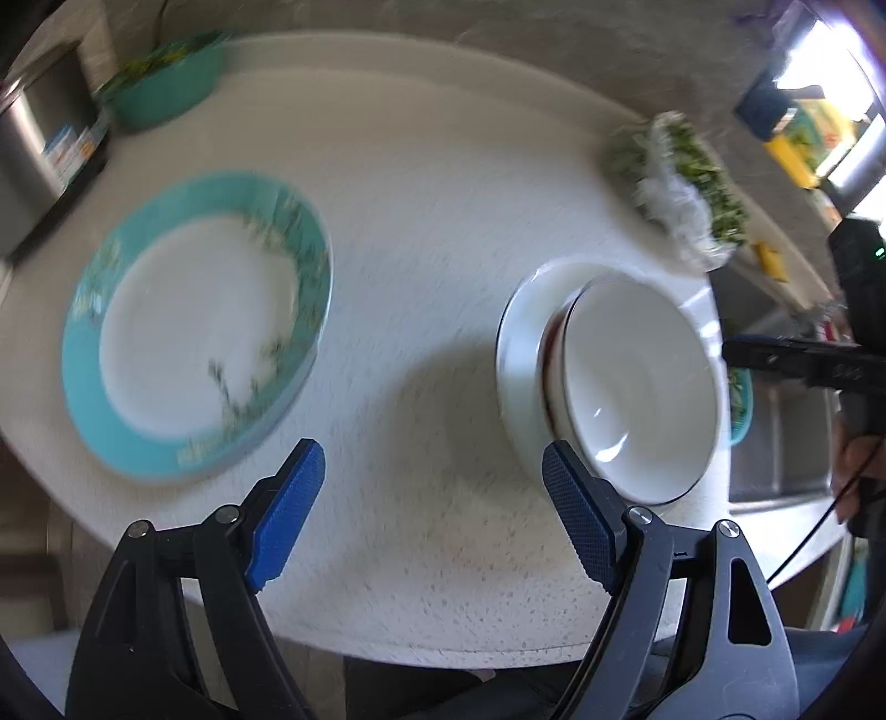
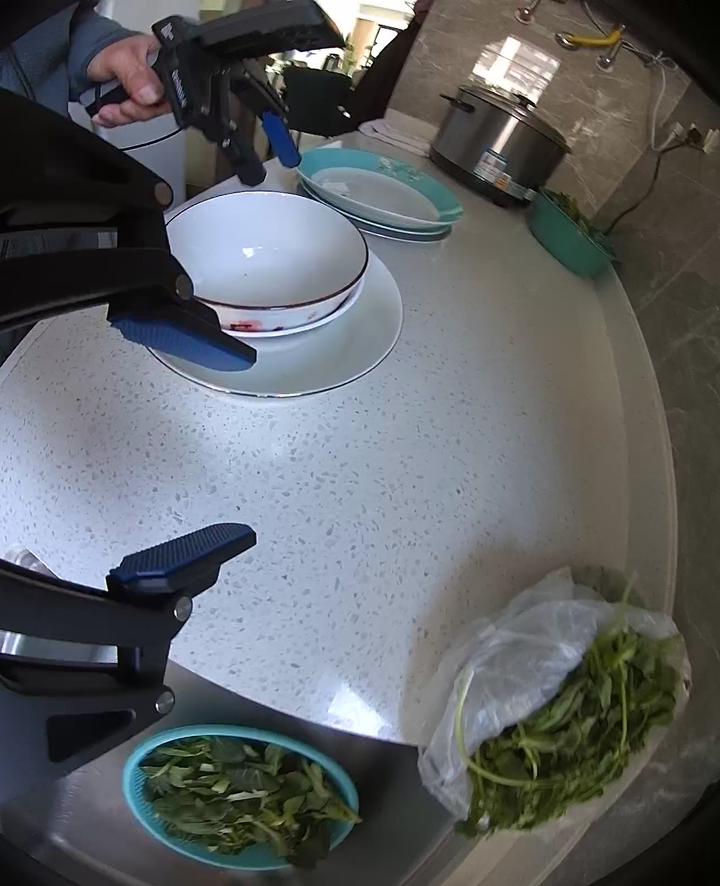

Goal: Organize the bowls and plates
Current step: 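Move both grippers to the rim of the nested bowl stack, then close both grippers on the bowl stack rim and lift it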

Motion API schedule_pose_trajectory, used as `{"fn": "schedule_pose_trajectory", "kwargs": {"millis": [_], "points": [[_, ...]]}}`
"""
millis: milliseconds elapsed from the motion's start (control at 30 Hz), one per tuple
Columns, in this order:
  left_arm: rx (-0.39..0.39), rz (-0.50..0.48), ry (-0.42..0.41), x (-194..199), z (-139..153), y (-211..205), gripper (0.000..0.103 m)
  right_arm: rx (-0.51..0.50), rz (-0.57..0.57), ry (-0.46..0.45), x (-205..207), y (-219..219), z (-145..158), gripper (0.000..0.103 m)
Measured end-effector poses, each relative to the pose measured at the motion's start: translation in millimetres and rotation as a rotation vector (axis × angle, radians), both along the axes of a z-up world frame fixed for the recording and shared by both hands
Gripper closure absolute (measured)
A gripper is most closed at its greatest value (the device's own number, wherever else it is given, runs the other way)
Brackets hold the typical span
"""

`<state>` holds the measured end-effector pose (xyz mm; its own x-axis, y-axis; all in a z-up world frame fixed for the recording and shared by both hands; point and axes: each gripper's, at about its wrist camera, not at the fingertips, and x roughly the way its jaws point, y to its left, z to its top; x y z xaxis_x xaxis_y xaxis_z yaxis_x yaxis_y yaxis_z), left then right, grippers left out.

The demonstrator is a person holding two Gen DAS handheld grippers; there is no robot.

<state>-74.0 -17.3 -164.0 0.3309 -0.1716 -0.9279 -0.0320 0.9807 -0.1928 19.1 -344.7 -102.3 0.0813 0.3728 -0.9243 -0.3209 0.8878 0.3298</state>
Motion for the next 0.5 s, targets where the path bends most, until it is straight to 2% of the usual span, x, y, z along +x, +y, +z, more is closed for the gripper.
{"fn": "schedule_pose_trajectory", "kwargs": {"millis": [100,267,433,467,500], "points": [[-0.010,0.055,0.037,-10.5,-15.8,-4.0,0.023,0.019,0.062,0.017,5.4,4.8,-6.6,0.042],[-0.051,0.119,0.025,-15.5,-26.6,-3.0,0.021,0.033,0.129,0.041,10.1,16.6,-19.2,0.042],[-0.068,0.117,0.053,-2.6,-40.6,-5.2,0.021,0.038,0.147,0.061,13.8,22.4,-29.6,0.042],[-0.070,0.120,0.053,-1.0,-42.0,-5.8,0.021,0.037,0.145,0.064,14.6,22.8,-32.2,0.047],[-0.075,0.124,0.054,2.4,-42.7,-4.9,0.021,0.036,0.139,0.061,15.3,21.9,-33.6,0.048]]}}
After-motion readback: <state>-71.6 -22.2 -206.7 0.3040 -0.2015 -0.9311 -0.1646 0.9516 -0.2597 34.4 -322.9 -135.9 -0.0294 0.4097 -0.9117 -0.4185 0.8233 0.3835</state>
